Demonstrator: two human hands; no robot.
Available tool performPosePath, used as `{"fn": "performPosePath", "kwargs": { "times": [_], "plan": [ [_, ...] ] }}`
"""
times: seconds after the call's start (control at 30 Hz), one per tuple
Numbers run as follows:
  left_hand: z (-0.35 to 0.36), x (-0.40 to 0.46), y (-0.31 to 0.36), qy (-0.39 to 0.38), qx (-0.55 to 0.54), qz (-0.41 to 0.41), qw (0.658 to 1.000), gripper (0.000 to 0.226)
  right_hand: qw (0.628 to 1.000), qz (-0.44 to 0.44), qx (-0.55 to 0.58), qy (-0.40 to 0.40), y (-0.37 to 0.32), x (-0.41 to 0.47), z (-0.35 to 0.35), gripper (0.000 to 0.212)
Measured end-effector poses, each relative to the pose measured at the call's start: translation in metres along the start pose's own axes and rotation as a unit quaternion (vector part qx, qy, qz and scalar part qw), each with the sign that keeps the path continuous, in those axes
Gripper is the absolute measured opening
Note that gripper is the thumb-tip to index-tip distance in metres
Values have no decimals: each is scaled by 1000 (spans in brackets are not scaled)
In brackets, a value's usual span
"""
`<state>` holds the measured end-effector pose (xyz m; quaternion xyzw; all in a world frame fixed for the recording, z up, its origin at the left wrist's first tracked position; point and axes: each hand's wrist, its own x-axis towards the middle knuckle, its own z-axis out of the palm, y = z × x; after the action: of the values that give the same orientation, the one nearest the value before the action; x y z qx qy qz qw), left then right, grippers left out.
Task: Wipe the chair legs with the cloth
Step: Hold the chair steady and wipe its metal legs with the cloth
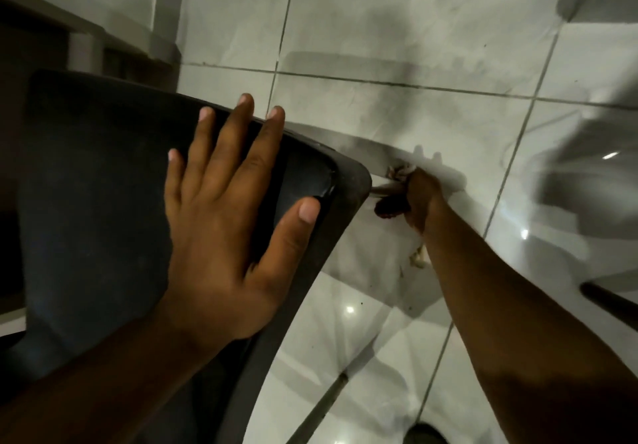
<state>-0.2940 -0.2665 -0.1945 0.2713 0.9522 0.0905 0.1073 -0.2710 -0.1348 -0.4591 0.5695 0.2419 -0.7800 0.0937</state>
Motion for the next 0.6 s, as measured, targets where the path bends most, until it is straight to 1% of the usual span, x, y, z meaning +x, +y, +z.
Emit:
{"fn": "performPosePath", "kwargs": {
  "times": [0.07, 0.13, 0.2, 0.23, 0.3, 0.4, 0.53, 0.6],
  "plan": [
    [-1, 1, -1, -5, 9, -2, 1000, 67, 1000, 11, -3, -15, -9, -31, 8, 23],
    [-2, -1, -2, -10, 20, 0, 1000, 68, 999, 21, 12, -47, -16, -62, 15, 28],
    [-3, -2, -2, -13, 22, 3, 1000, 68, 996, 5, 46, -80, -21, -92, 18, 33],
    [-3, -2, -2, -11, 21, 5, 1000, 68, 994, -8, 53, -90, -24, -107, 18, 33],
    [-1, -1, -4, -4, 19, 10, 1000, 67, 994, -35, 44, -92, -27, -132, 15, 27],
    [-1, -3, -5, 2, 21, 9, 1000, 67, 993, -62, 63, -84, -32, -164, 7, 29],
    [-8, -6, 3, -18, 22, 8, 1000, 72, 991, -81, 85, -71, -22, -213, 1, 26],
    [-13, -16, 0, -32, 42, 45, 998, 75, 989, -89, 94, -69, -8, -233, -10, 27]
  ]
}}
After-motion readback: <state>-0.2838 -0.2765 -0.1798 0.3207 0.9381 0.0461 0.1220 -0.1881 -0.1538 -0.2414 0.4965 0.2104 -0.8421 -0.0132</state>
